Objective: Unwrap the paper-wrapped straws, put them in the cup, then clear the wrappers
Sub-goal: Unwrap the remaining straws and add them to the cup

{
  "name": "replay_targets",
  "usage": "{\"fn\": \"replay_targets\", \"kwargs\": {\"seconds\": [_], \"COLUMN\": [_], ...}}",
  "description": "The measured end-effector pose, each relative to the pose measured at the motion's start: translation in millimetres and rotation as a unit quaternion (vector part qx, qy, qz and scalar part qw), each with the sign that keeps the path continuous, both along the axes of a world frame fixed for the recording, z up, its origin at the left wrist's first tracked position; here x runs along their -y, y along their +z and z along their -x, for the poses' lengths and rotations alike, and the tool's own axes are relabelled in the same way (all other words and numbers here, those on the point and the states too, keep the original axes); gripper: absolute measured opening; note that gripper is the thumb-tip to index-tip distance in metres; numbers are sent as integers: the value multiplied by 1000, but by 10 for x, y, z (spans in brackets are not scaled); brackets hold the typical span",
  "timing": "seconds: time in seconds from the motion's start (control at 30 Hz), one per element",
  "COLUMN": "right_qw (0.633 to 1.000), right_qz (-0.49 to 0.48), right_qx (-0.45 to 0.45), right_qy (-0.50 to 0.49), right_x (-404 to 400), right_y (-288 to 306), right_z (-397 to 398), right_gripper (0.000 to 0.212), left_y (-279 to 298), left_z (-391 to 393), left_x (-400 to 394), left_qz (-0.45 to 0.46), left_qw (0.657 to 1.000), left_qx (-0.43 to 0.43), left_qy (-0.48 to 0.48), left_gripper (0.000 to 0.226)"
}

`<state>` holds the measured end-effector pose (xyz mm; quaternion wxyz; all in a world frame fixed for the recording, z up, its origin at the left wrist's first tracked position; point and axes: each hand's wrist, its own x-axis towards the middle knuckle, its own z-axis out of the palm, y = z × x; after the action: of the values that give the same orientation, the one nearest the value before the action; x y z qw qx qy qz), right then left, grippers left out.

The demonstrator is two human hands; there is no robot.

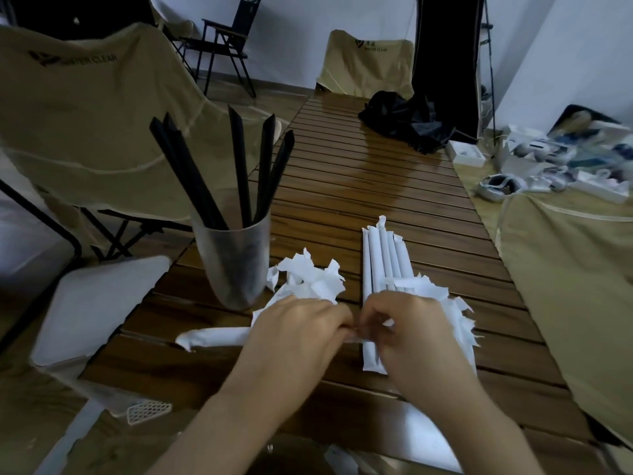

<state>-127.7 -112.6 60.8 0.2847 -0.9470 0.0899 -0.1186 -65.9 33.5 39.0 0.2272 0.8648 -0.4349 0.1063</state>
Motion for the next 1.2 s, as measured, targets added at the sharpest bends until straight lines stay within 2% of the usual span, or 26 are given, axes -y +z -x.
{"fn": "replay_targets", "kwargs": {"seconds": [0.17,0.33,0.47,0.6,0.73,0.87,1.03,1.1,1.2], "right_qw": [997,987,982,983,976,967,942,946,967], "right_qz": [20,32,15,-37,-142,-195,-258,-253,-186], "right_qx": [80,158,188,178,146,135,180,174,145], "right_qy": [7,-2,-2,-27,-74,-88,-115,-103,-101], "right_x": [-103,-213,-240,-302,-349,-412,-310,-239,-252], "right_y": [-16,-13,-15,-32,-43,-18,88,123,78], "right_z": [-47,-73,-91,-97,-72,-62,-53,-50,-78], "right_gripper": [34,33,34,37,36,31,27,24,19], "left_y": [-58,61,115,164,179,192,128,87,87], "left_z": [-83,4,-38,-37,-52,-74,-101,-148,-208], "left_x": [-31,-87,-118,-153,-189,-178,-284,-349,-410], "left_qz": [103,98,104,95,88,94,95,80,34], "left_qw": [991,985,979,981,989,991,978,979,981], "left_qx": [-74,-105,-123,-116,-55,-23,-108,-102,-91], "left_qy": [45,97,123,125,106,97,149,156,167], "left_gripper": [12,13,13,12,14,14,14,16,17]}}
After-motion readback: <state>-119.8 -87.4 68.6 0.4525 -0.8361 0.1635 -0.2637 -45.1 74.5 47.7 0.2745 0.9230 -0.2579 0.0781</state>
